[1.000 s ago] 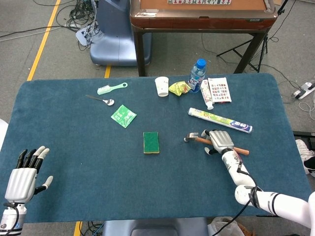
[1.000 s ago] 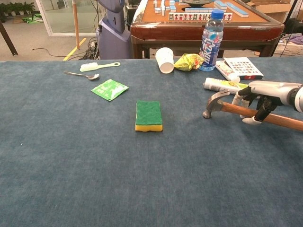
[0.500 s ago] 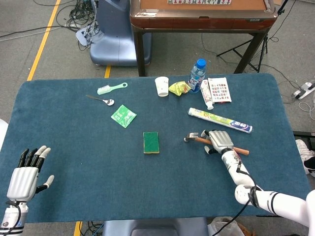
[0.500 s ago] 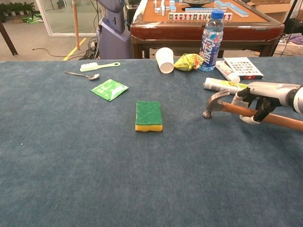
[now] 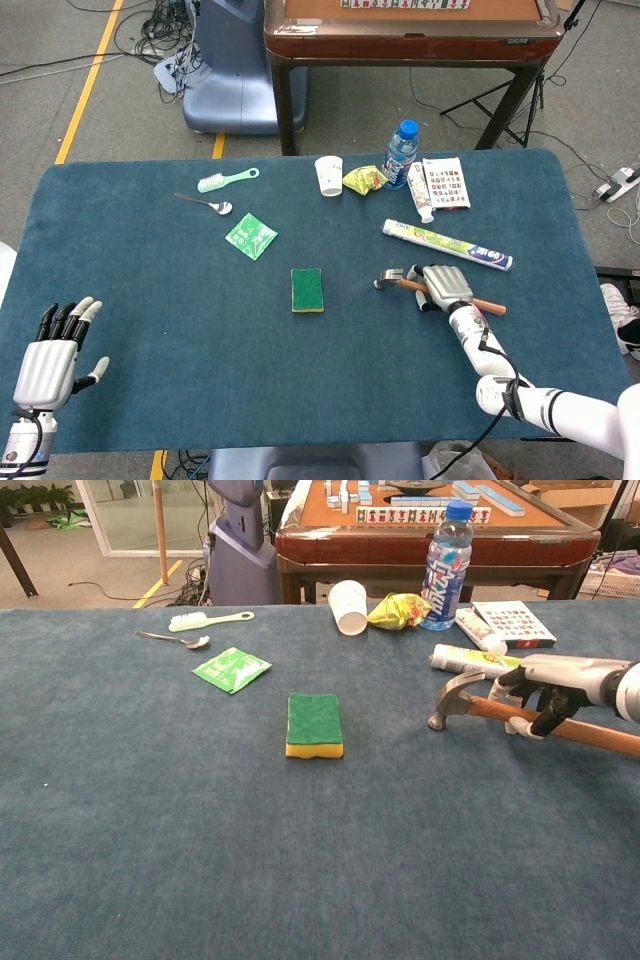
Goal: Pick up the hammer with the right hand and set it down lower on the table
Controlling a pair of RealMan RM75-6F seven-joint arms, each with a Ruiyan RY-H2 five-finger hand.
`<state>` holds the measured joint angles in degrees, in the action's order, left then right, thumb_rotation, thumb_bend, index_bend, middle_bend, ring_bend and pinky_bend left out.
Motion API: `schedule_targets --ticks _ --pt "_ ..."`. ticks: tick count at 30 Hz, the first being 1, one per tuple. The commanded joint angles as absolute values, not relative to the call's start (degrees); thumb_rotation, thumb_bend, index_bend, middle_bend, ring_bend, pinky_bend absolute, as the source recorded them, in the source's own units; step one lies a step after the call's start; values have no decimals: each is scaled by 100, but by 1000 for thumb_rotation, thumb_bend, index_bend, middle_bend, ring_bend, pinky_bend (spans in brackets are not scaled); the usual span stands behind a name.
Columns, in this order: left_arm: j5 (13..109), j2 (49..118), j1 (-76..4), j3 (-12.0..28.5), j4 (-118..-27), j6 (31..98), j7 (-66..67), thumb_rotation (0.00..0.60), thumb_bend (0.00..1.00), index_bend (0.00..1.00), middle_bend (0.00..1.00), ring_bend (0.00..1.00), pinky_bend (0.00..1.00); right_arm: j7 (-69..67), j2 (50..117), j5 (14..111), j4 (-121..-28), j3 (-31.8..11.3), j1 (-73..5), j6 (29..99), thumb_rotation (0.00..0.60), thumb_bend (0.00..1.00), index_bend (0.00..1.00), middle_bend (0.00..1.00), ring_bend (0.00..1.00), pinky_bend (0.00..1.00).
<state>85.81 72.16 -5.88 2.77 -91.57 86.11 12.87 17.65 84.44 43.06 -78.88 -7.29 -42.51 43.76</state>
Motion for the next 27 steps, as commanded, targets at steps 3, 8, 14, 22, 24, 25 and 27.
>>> schedule_targets --ticks 3,8,14,22,24,25,27 --pt "8571 7214 -588 278 -9156 8608 1289 600 221 113 108 77 0 1736 8458 4324 -7859 -719 -4255 4374 600 633 345 446 241 314" --pt "8552 7203 -593 270 -9166 8578 1304 600 221 114 108 77 0 1697 8477 4340 -7844 -716 -4257 4371 600 635 346 450 245 314" --pt "8535 7182 -593 261 -9180 8556 1304 600 221 114 108 77 0 1652 8505 4401 -7841 -715 -4240 4418 600 635 373 480 265 314" --pt "8521 7144 -586 240 -9197 8532 1284 600 221 113 108 77 0 1610 8538 4456 -7854 -724 -4210 4496 600 644 426 529 304 314" --pt "8525 7135 -584 233 -9198 8529 1277 600 221 114 108 76 0 1599 8553 4459 -7849 -732 -4203 4514 600 645 432 535 311 314" --pt "8523 7130 -583 229 -9200 8523 1275 600 221 113 108 76 0 1593 8560 4461 -7847 -736 -4200 4524 600 645 436 539 314 314" --pt "8513 7119 -581 224 -9202 8513 1272 600 221 113 108 75 0 1574 8576 4480 -7843 -748 -4189 4551 600 645 449 552 325 314"
